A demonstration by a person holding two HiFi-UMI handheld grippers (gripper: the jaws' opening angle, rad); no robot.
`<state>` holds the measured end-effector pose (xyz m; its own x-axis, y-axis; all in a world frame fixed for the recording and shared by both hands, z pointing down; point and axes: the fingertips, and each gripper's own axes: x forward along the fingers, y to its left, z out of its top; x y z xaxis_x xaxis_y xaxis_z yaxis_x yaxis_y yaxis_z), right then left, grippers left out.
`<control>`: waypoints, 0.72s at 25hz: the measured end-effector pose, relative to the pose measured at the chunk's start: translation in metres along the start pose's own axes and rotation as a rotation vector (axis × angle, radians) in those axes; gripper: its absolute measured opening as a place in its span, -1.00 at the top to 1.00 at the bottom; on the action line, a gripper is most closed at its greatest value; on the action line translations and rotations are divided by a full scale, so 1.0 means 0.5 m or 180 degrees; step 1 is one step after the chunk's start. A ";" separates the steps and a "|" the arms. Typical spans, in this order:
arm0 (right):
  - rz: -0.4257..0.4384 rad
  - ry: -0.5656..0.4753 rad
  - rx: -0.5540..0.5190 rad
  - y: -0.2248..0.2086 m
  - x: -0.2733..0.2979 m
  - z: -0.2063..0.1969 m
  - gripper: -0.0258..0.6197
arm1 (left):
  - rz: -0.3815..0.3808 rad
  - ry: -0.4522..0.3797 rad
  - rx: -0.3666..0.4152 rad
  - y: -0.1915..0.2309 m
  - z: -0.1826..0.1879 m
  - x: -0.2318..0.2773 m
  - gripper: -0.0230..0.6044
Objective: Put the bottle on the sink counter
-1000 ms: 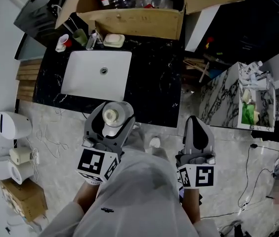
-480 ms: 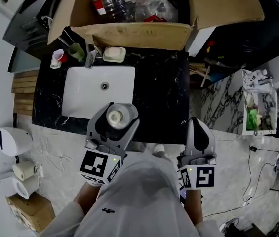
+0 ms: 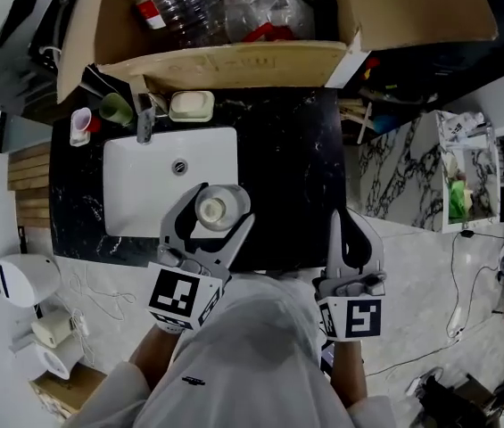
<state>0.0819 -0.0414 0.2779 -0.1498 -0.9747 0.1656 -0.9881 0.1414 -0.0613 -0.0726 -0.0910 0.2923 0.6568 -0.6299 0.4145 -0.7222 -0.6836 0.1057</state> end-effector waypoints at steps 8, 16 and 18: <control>-0.0057 0.0064 0.0088 -0.031 0.044 -0.017 0.89 | 0.0002 0.0055 0.0002 0.020 0.015 0.042 -0.14; 0.0006 0.0107 0.0112 -0.049 0.103 -0.035 0.89 | 0.0043 0.0066 -0.0013 0.042 0.018 0.097 -0.14; 0.0020 0.0109 0.0105 -0.056 0.117 -0.037 0.89 | 0.0056 0.0080 -0.0022 0.046 0.016 0.113 -0.14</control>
<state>0.0999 -0.0991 0.3074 -0.1575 -0.9673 0.1989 -0.9855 0.1410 -0.0948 -0.0502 -0.1451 0.3108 0.6383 -0.6323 0.4390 -0.7352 -0.6698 0.1043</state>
